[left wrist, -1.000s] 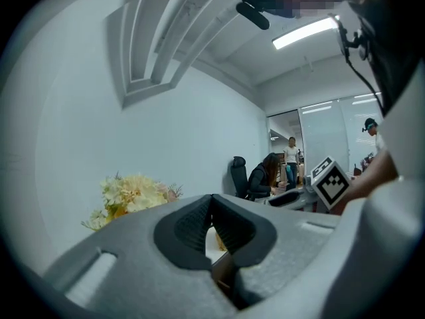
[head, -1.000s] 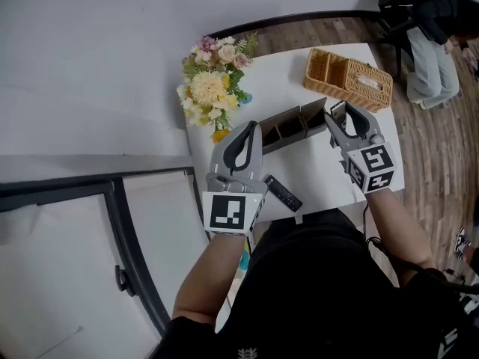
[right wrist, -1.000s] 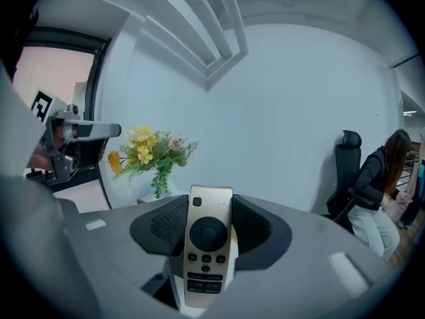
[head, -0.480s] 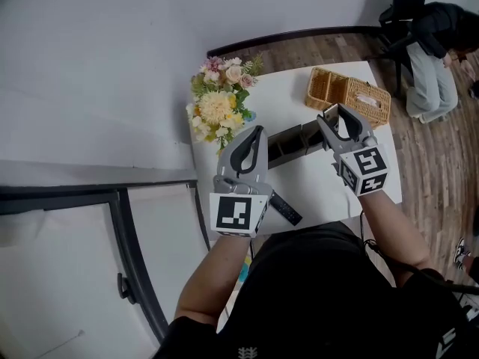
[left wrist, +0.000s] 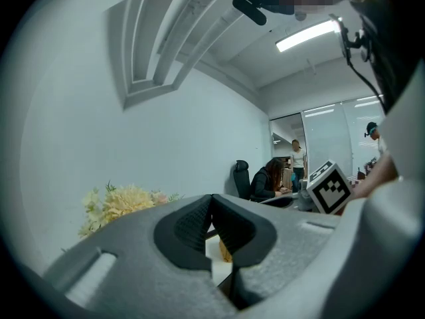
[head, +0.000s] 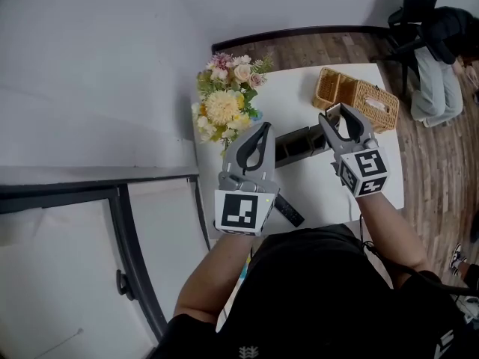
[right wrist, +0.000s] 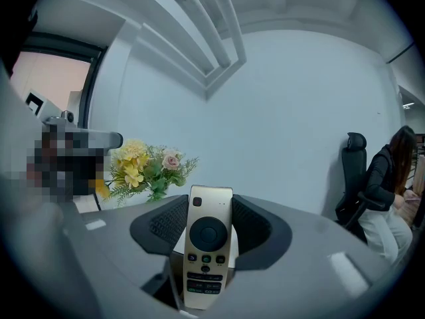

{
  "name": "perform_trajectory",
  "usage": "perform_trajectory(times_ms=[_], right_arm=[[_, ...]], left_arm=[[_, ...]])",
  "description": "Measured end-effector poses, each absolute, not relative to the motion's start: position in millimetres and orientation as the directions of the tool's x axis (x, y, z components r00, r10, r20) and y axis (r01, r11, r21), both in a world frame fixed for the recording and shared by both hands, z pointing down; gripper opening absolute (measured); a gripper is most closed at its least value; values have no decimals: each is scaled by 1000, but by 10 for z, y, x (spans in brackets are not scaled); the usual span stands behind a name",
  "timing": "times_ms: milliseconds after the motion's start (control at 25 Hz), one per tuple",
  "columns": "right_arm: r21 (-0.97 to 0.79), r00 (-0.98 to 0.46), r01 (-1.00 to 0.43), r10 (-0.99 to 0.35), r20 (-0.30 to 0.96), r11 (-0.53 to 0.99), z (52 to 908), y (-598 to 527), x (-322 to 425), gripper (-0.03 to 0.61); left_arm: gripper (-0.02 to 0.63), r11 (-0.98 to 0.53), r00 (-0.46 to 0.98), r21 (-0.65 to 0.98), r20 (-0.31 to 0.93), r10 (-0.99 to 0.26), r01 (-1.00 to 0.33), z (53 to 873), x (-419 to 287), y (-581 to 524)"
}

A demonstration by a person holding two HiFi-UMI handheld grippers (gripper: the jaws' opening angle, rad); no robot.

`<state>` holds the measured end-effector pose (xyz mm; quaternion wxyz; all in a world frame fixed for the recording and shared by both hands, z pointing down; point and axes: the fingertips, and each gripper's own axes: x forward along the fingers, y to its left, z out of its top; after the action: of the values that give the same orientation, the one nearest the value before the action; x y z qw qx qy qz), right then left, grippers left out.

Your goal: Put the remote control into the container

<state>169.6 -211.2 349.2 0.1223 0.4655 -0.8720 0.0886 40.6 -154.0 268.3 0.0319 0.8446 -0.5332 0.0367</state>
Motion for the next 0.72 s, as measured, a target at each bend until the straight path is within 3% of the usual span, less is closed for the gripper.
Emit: perform_trajectory(times_ms=[720], right_arm=[[-48,-508,-853,-807,301,519,3811,-2215,1678,213]], left_arm=[[0,-424,425,40,123,-897,-905,2903,356,-1615]])
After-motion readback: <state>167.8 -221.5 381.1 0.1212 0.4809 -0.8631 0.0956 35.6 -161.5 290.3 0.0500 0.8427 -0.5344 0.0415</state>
